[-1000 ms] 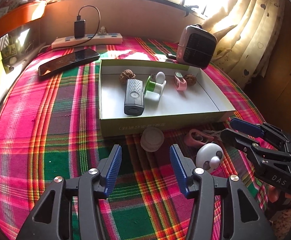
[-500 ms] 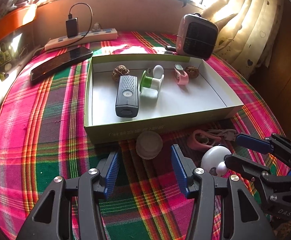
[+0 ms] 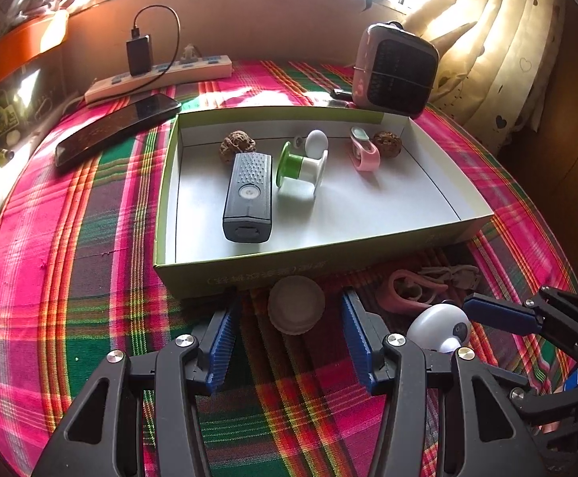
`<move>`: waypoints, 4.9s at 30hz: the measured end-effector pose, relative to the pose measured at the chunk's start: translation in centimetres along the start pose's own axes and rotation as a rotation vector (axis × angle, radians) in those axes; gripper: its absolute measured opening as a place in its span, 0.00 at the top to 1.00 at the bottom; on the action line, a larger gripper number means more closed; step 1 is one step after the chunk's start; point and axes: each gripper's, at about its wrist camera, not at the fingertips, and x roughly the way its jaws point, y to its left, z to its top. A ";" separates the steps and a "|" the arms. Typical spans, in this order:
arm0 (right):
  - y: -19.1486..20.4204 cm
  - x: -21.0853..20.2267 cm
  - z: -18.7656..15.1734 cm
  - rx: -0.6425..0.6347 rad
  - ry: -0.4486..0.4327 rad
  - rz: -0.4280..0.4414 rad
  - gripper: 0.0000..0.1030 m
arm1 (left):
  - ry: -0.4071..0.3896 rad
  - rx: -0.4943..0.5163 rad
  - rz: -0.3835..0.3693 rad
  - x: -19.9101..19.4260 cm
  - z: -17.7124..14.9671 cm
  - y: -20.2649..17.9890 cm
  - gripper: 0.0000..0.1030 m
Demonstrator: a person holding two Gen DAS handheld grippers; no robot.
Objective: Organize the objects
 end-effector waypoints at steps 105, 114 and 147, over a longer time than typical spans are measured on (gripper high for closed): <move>-2.5 -3.3 1.6 0.079 -0.109 0.002 0.73 | -0.124 0.057 0.005 -4.2 0.6 -1.9 0.75; -3.6 -3.6 3.3 0.076 -0.136 -0.029 0.73 | -0.130 0.071 0.006 -4.1 1.8 -2.1 0.75; -8.7 4.0 9.3 0.057 -0.038 -0.125 0.73 | -0.055 0.024 0.018 1.8 5.5 -0.9 0.75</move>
